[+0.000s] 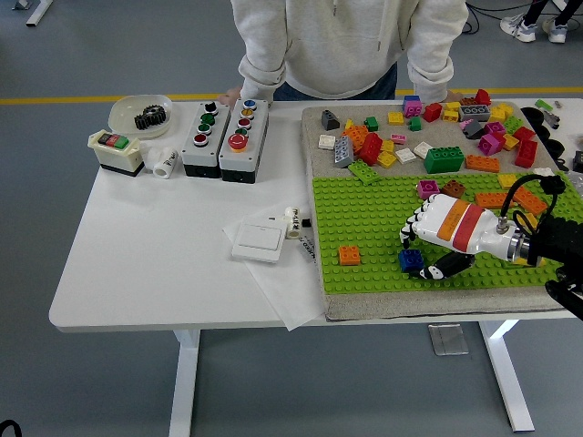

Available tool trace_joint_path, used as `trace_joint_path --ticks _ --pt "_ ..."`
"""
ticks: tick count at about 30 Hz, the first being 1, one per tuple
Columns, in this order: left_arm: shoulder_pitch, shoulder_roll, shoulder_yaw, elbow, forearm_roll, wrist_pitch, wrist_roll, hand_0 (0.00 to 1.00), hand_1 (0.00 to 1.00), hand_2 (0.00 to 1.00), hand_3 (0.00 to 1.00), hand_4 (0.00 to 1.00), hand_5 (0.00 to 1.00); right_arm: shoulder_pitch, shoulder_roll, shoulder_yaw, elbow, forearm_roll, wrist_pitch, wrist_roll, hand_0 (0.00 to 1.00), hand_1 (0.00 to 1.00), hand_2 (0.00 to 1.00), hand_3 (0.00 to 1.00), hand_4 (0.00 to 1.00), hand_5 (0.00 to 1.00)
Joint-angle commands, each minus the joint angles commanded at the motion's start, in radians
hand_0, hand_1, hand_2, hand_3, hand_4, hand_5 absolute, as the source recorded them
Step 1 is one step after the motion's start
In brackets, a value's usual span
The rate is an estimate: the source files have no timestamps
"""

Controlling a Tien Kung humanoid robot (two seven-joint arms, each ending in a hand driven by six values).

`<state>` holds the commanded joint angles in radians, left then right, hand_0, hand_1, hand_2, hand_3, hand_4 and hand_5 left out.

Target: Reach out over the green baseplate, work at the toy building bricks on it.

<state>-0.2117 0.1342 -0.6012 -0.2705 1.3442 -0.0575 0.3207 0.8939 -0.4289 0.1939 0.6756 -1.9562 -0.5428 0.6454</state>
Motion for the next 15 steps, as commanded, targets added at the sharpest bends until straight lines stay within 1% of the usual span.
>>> trace_joint_path --ticks 8,9,15 --pt "0.004 -0.001 -0.003 0.0 0.005 -0.002 0.001 0.741 0.737 0.739 0.595 0.658 0.594 -0.005 -0.01 0.009 0.024 -0.01 0.019 0.0 0.345 0.44 0.507 0.539 0.888 0.511" --pt "0.005 -0.001 -0.005 0.001 0.006 -0.002 0.001 0.741 0.737 0.74 0.595 0.658 0.594 -0.009 -0.015 0.021 0.035 -0.015 0.025 0.0 0.346 0.445 0.509 0.551 0.921 0.514" --pt "0.01 0.0 -0.009 0.001 0.014 -0.004 0.002 0.741 0.737 0.742 0.595 0.658 0.594 -0.019 -0.041 0.071 0.098 -0.014 0.038 0.0 0.347 0.446 0.512 0.553 0.932 0.513"
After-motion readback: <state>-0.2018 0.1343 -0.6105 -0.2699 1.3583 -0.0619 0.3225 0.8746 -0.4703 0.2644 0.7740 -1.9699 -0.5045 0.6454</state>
